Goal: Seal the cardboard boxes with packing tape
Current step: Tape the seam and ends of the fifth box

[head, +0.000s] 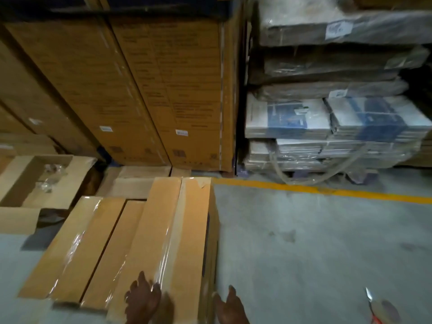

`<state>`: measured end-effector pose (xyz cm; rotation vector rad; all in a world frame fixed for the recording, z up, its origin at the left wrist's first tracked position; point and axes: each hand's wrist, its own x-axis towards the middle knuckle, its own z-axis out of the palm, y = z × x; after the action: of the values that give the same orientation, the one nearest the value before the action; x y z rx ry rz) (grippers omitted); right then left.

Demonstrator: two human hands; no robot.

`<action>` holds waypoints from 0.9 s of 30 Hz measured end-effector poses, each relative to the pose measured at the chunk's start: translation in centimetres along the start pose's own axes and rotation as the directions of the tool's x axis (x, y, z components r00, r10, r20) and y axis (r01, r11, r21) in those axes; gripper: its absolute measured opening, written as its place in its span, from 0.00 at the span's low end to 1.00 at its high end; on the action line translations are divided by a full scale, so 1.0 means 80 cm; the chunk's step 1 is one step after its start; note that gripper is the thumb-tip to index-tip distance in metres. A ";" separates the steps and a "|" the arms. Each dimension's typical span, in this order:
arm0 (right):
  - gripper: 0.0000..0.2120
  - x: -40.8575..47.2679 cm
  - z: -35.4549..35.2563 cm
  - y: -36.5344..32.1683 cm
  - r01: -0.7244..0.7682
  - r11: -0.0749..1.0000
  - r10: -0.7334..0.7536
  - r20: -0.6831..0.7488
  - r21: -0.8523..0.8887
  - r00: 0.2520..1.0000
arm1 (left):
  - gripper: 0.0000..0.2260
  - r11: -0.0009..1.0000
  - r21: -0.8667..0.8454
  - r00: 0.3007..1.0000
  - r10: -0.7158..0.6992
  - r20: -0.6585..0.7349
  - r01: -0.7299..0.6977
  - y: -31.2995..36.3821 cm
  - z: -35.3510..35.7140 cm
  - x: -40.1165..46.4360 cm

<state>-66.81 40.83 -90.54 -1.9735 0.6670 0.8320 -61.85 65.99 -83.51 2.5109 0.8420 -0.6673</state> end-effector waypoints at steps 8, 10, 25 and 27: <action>0.29 -0.104 -0.420 -0.072 0.237 0.971 -0.229 -0.318 -0.013 0.920 | 0.18 0.795 -0.236 0.824 0.565 -0.046 -0.558 0.371 -0.014 -0.201; 0.42 -0.122 -0.523 -0.080 0.311 0.949 -0.301 -0.463 -0.057 0.833 | 0.19 0.718 -0.233 0.749 0.657 -0.086 -0.656 0.473 -0.022 -0.258; 0.35 -0.179 -1.104 -0.182 0.524 0.851 -0.323 -0.829 -0.043 0.456 | 0.24 0.115 -0.190 0.174 0.927 -0.331 -0.975 1.033 -0.131 -0.472; 0.34 -0.162 -1.150 -0.206 0.517 0.854 -0.309 -0.851 -0.053 0.424 | 0.25 0.116 -0.208 0.185 0.919 -0.348 -0.971 1.096 -0.142 -0.459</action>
<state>-35.95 -29.33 -35.51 -2.1231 0.6858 -0.5913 -28.01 -8.96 -34.54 2.0606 -0.7048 0.1735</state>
